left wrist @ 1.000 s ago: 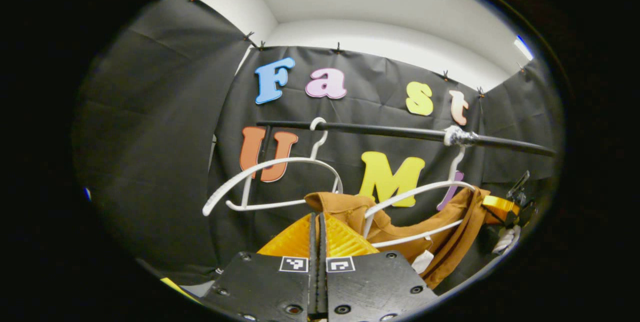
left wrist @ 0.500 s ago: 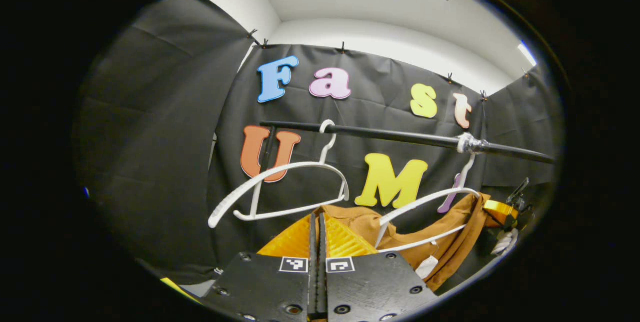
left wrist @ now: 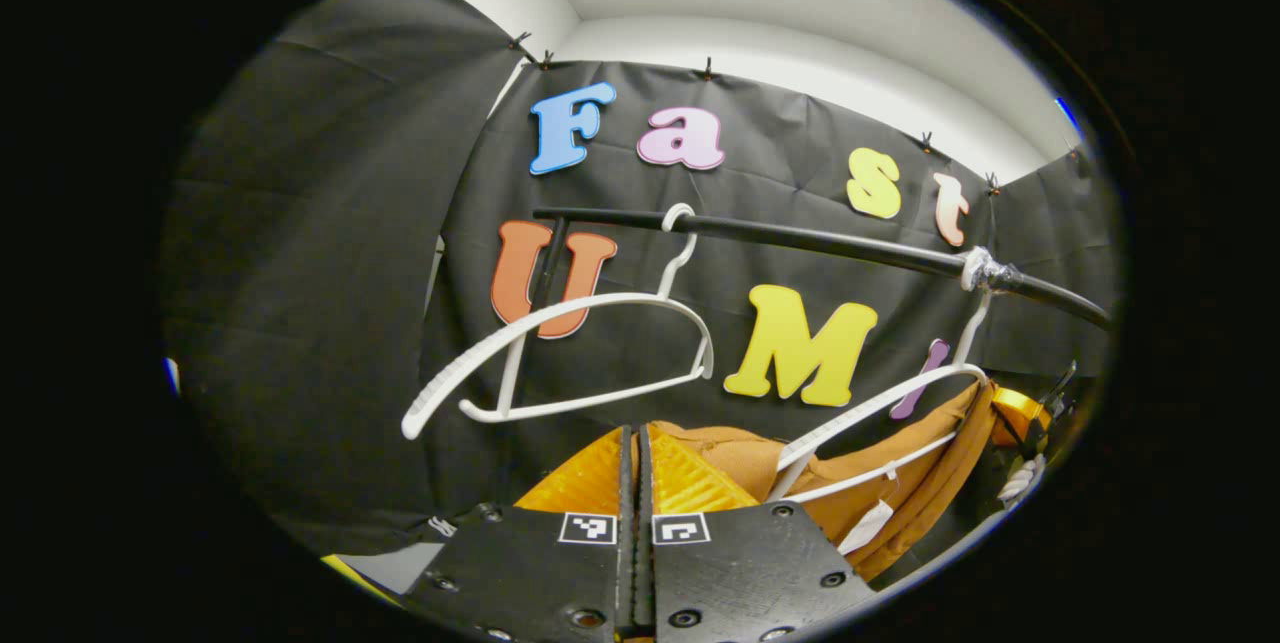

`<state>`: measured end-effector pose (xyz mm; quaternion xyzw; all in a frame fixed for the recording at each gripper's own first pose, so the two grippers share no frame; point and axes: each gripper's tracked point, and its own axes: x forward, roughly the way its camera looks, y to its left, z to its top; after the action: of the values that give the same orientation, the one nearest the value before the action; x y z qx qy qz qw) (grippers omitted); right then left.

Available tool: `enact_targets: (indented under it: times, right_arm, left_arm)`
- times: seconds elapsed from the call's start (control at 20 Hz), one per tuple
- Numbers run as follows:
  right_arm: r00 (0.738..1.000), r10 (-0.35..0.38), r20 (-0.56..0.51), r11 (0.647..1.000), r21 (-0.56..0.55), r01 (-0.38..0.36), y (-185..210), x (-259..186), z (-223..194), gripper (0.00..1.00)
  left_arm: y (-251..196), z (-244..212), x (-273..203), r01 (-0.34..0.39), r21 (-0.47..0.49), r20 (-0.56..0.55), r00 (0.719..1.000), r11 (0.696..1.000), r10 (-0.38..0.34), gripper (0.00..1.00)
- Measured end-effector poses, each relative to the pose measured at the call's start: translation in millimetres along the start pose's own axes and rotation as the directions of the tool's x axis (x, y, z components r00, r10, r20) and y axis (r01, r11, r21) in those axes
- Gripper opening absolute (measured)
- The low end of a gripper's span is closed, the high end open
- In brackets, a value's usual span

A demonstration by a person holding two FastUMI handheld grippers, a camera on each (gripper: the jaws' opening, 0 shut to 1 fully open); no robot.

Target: Grasp the clothes on the hanger with both hands and then place them into the laundry hamper below.

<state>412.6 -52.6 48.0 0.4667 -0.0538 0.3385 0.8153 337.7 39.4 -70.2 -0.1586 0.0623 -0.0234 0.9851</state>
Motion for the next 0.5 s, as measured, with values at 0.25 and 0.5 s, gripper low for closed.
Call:
enact_targets:
  times: [0.25,0.5]
  right_arm:
    - [0.997,-0.075,0.011,0.997,0.003,0.075,-26.8,-0.1,4.3,0.02]
    - [0.991,-0.116,0.064,0.992,0.056,0.112,-47.9,1.8,25.5,0.04]
  left_arm:
    - [6.9,-11.9,3.7,-0.009,-0.001,-0.031,0.999,1.0,0.009,0.0]
    - [0.3,-31.0,-1.5,-0.016,-0.025,-0.051,0.999,1.0,0.014,0.04]
